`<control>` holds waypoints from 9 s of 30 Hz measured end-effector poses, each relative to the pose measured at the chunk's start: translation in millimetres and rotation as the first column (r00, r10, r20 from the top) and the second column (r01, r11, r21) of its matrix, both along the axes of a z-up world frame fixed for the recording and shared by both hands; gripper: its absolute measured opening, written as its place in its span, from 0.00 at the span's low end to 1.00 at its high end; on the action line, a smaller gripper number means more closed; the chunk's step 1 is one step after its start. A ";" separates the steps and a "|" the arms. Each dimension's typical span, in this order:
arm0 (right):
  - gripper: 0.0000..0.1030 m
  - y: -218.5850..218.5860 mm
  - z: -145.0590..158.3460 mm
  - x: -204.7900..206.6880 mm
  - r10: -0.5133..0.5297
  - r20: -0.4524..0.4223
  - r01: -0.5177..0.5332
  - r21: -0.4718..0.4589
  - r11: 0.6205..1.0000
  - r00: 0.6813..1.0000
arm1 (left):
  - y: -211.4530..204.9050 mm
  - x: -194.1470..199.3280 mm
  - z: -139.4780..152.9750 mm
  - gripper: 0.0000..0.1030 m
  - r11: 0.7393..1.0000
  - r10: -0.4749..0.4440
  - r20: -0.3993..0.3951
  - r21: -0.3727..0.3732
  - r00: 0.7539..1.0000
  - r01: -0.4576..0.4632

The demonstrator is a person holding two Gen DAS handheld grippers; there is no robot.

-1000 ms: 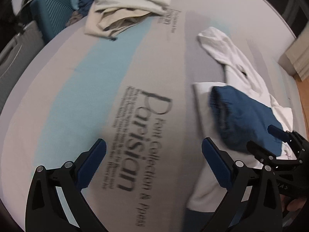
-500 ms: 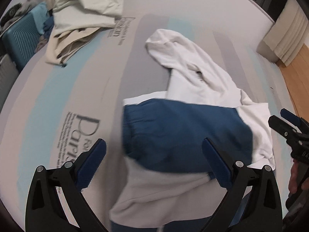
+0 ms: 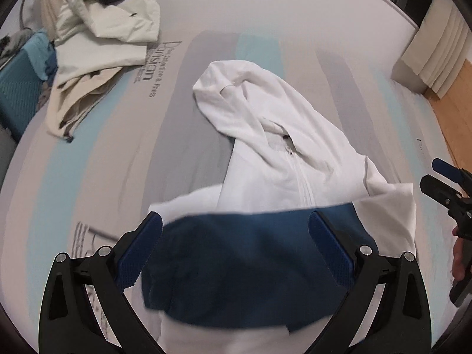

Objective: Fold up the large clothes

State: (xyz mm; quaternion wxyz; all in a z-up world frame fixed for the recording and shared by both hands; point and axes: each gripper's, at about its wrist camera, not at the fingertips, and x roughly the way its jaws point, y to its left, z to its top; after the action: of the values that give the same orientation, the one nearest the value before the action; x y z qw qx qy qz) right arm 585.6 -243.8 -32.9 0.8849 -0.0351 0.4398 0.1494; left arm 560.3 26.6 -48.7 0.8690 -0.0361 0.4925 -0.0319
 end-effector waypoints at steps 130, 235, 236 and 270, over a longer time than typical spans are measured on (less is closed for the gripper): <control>0.04 1.6 -16.4 16.8 0.038 -0.043 -0.031 0.144 0.989 0.998 | -44.6 -0.5 -14.6 0.06 0.977 -0.150 0.260 0.187 0.954 0.102; 0.87 -9.3 -22.7 -254.9 -0.017 0.043 0.016 0.029 0.999 0.999 | -20.4 -275.9 -3.0 0.94 0.991 -0.101 0.269 0.117 0.958 0.072; 0.89 -11.6 -23.7 -259.0 -0.014 0.037 0.012 0.040 0.999 0.999 | -19.2 -283.3 -0.9 0.94 0.991 -0.101 0.264 0.113 0.959 0.074; 0.84 -124.3 -117.8 -467.5 -0.175 -0.306 0.180 -0.012 0.984 0.936 | 46.6 -470.4 -87.3 0.94 0.999 -0.043 0.010 0.033 0.999 0.043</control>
State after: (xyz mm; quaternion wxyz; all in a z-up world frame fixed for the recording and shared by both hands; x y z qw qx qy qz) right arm 118.1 -368.1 -150.8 0.8164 0.0356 0.5714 0.0760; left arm 89.9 73.2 -136.1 0.8713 -0.0108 0.4889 -0.0427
